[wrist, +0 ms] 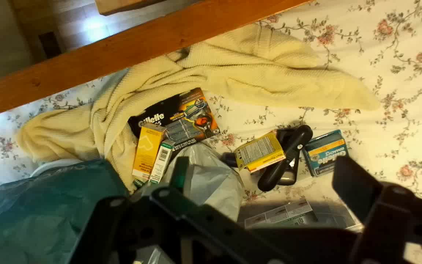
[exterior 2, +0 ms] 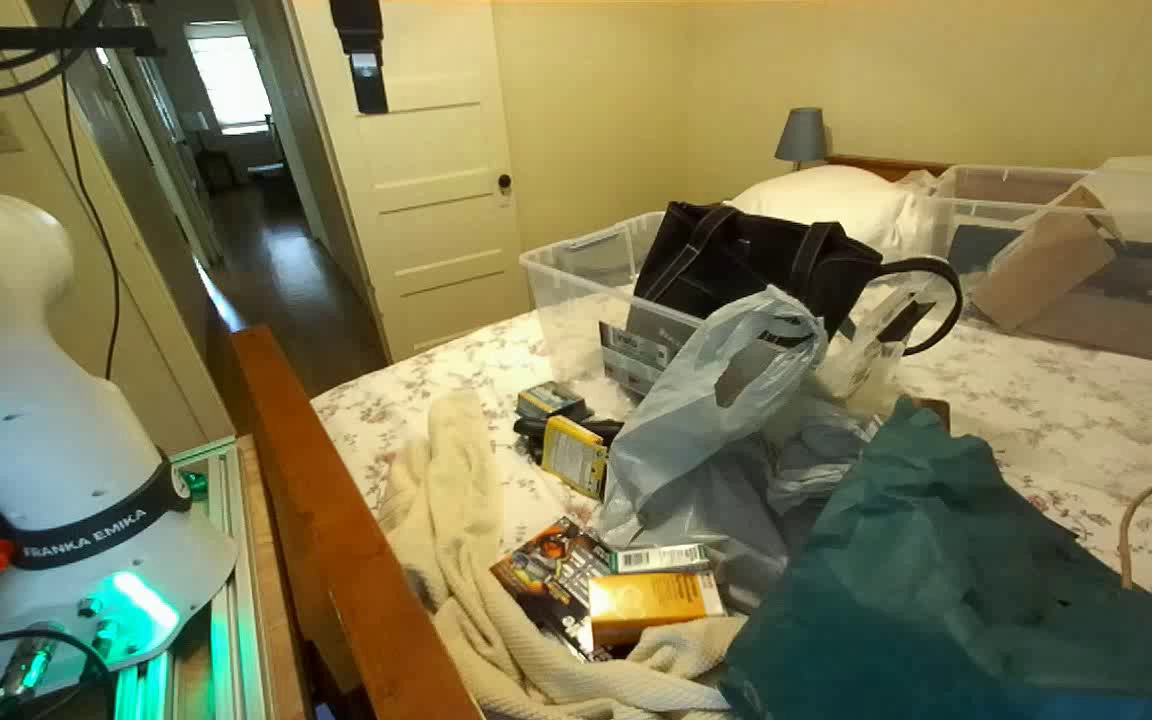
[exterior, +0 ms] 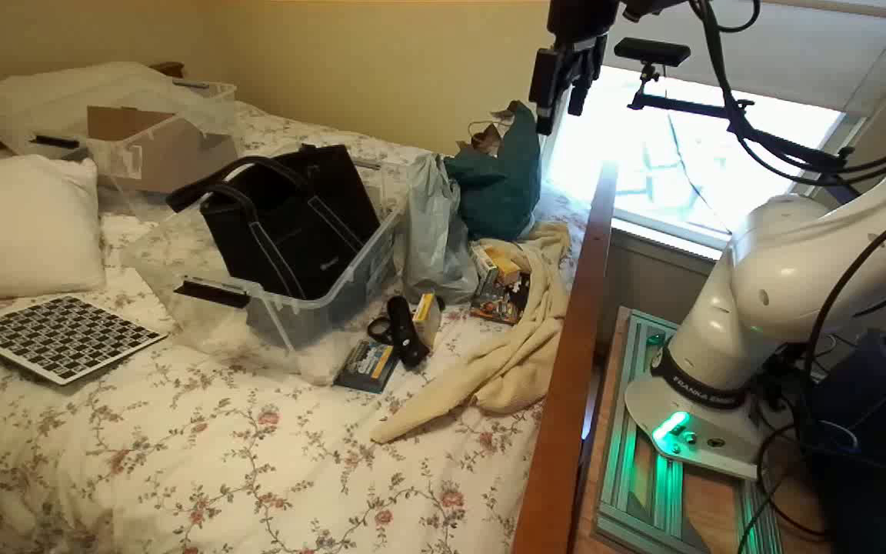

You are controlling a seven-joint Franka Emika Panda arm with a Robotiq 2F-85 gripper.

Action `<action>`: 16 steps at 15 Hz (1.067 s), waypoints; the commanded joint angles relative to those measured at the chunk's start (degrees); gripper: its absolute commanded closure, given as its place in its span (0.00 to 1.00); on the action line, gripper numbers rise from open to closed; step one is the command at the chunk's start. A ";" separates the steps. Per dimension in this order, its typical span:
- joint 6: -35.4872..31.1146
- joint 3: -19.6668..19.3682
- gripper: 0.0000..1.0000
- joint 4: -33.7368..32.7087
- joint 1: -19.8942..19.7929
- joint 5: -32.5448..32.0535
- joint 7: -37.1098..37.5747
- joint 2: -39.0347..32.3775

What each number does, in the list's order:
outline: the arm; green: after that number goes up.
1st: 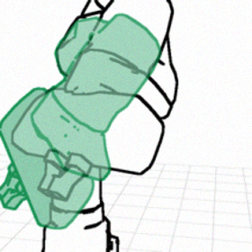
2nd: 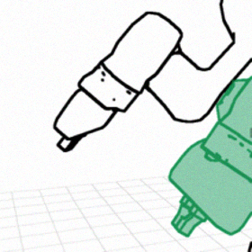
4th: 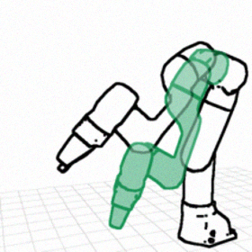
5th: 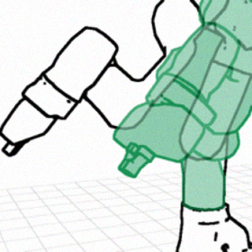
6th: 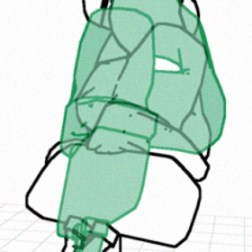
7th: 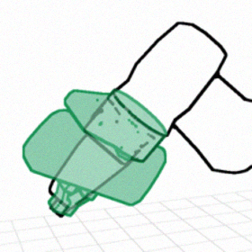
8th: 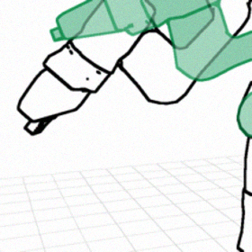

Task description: Put the yellow packet into the hang bag

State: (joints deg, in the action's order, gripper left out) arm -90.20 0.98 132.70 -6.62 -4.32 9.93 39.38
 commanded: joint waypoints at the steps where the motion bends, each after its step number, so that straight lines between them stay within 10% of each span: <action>1: 0.10 -0.39 0.00 -0.10 0.54 -0.23 0.24 -0.06; 12: -25.48 1.27 0.00 11.56 0.45 1.50 7.95 -1.86; 16: -25.39 0.91 0.00 11.12 0.72 1.04 6.64 -2.74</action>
State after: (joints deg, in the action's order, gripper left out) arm -115.77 1.65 143.97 -5.61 -3.46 16.75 36.66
